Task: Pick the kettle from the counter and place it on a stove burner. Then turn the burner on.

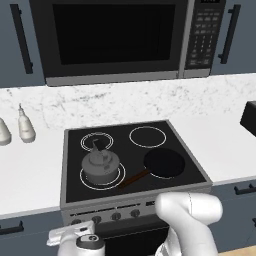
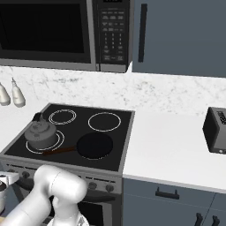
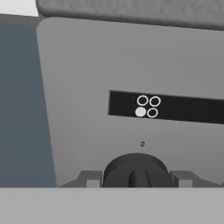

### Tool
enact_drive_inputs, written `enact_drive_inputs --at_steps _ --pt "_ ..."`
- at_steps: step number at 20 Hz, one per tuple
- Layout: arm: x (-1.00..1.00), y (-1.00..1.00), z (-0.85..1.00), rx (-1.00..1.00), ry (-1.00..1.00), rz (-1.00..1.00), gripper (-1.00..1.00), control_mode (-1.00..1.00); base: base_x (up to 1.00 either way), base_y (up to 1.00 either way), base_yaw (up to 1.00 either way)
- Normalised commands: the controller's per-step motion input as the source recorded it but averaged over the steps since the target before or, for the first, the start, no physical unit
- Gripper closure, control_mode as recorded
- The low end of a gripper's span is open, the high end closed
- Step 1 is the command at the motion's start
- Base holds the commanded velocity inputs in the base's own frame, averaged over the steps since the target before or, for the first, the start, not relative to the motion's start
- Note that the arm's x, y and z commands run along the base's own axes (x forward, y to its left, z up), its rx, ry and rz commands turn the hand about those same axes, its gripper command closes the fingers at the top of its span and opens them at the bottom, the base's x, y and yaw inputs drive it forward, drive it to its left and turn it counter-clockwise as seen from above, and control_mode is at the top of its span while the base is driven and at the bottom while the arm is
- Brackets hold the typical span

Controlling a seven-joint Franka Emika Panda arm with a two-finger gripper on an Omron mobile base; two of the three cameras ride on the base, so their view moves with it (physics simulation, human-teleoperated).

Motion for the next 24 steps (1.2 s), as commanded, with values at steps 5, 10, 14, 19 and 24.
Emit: enact_drive_inputs --at_steps 5,10,14,19,24 --pt "0.06 0.15 0.0 -0.35 0.0 0.19 1.0 -1.0 0.0 0.0 0.0" --pt "0.07 0.17 0.0 -0.37 0.0 0.19 1.0 -1.0 0.0 0.0 0.0" --pt "0.13 0.2 0.02 -0.39 0.0 0.2 1.0 -1.0 0.0 0.0 0.0" --pt "0.15 0.21 0.05 -0.41 0.0 0.21 1.0 -1.0 0.0 0.0 0.0" --pt "0.16 0.22 0.06 -0.42 0.0 0.21 1.0 -1.0 0.0 0.0 0.0"
